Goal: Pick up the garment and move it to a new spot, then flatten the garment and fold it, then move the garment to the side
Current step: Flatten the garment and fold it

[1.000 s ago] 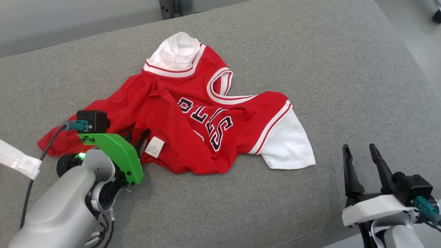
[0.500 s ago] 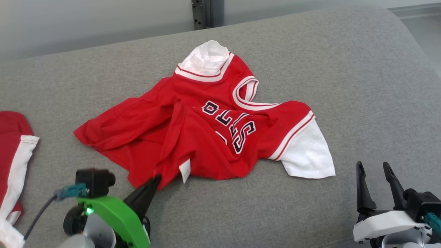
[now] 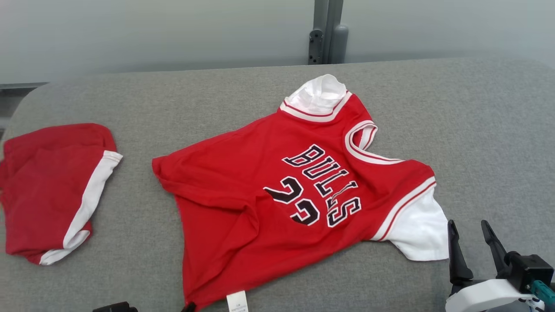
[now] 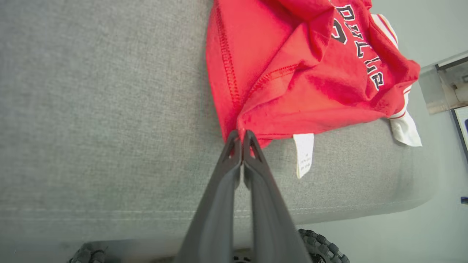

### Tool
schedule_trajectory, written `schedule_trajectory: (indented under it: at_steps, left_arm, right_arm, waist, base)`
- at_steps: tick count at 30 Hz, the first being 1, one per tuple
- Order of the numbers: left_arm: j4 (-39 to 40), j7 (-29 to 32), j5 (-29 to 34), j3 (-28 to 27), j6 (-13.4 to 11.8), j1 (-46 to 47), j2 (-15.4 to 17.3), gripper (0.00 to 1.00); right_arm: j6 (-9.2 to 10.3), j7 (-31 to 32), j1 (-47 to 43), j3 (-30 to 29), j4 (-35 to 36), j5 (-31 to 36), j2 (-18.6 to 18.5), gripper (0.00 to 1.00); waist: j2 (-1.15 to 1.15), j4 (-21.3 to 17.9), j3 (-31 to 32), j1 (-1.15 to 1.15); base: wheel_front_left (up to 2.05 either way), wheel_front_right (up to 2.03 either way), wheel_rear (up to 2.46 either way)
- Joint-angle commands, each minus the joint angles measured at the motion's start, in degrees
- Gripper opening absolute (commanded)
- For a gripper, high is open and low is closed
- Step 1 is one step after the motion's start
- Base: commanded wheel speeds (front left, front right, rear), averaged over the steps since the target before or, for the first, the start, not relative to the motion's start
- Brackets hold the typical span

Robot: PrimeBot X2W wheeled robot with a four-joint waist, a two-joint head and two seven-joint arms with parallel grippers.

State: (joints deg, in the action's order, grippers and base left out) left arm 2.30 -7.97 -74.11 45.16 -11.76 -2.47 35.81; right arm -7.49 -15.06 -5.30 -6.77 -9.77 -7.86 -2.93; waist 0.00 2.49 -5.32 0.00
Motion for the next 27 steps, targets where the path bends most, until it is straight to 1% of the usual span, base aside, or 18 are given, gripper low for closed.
schedule_trajectory:
  at_steps: [1,3,5,6,9,12,14,16,18,20,21,23,27]
  left_arm:
    - [-1.9,-0.6,0.0,0.1,1.5,-0.6,-0.7,0.0]
    - [-5.2,-1.8,0.1,-0.2,2.4,-0.2,-1.7,0.0]
    - [-7.8,-3.1,1.0,-0.4,2.9,0.5,-2.5,0.56]
    - [-9.3,-3.7,1.0,-0.7,3.1,0.5,-3.0,1.0]
    - [-11.1,-5.4,2.7,-1.1,4.3,0.5,-3.4,1.0]
    - [-9.9,-6.8,5.0,-3.2,5.1,-1.5,-3.7,1.0]
    - [-7.6,-7.2,7.4,-6.7,4.6,-2.8,-4.3,1.0]
    - [-4.6,-7.3,12.3,-12.2,3.4,-4.8,-5.7,1.0]
    - [-1.9,-7.1,17.9,-17.0,2.3,-7.6,-7.8,1.0]
    - [0.7,-7.1,24.2,-21.8,2.3,-9.1,-10.1,1.0]
    - [1.5,-7.1,26.5,-23.9,2.6,-10.0,-11.6,1.0]
    - [2.3,-7.1,31.9,-26.4,3.7,-11.7,-13.7,1.0]
    - [1.8,-7.2,39.0,-31.1,5.0,-13.5,-18.0,1.0]
  right_arm:
    - [0.0,-0.2,-0.7,0.3,-0.3,0.1,-0.2,1.0]
    - [0.0,-0.2,-0.9,0.7,-0.5,0.2,-0.2,1.0]
    - [0.0,-0.2,-0.9,0.8,-0.6,0.1,-0.2,1.0]
    - [0.0,-0.2,-0.9,0.8,-0.6,0.1,-0.2,1.0]
    - [0.0,-0.2,-1.4,1.0,-0.6,0.2,-0.4,1.0]
    - [0.0,-0.2,-1.7,0.5,0.3,0.5,-0.8,1.0]
    - [0.0,-0.2,-1.8,0.0,1.5,0.6,-0.9,1.0]
    - [0.0,-0.2,-2.2,-0.7,2.9,0.8,-1.0,1.0]
    - [0.0,-0.2,-2.6,-1.5,4.5,1.1,-1.2,1.0]
    - [0.0,-0.2,-2.5,-2.2,5.9,1.4,-1.5,1.0]
    - [0.0,-0.2,-2.6,-2.3,6.6,1.6,-1.8,1.0]
    - [0.0,-0.2,-2.9,-2.0,7.4,2.3,-2.5,1.0]
    - [0.0,-0.2,-3.0,-1.1,8.4,3.2,-3.6,1.0]
  waist:
    - [0.0,3.1,2.3,0.0]
    - [0.0,3.5,2.5,0.0]
    - [0.0,3.7,2.7,0.0]
    - [0.0,3.8,2.8,0.0]
    - [0.0,3.6,3.5,0.0]
    - [0.0,2.9,4.5,0.0]
    - [0.0,2.4,5.0,0.0]
    - [0.0,2.0,5.6,0.0]
    - [0.0,1.6,6.1,0.0]
    - [0.0,1.1,6.6,0.0]
    - [0.0,0.8,6.8,0.0]
    - [0.0,0.1,7.4,0.0]
    - [0.0,-0.9,8.4,0.0]
  base:
    - [0.0,0.0,0.0]
    - [0.0,0.0,0.0]
    - [0.0,0.0,0.0]
    - [0.0,0.0,0.0]
    - [0.0,0.0,0.0]
    - [0.0,0.0,0.0]
    - [0.0,0.0,0.0]
    - [0.0,0.0,0.0]
    - [0.0,0.0,0.0]
    - [0.0,0.0,0.0]
    - [0.0,0.0,0.0]
    - [0.0,0.0,0.0]
    - [0.0,0.0,0.0]
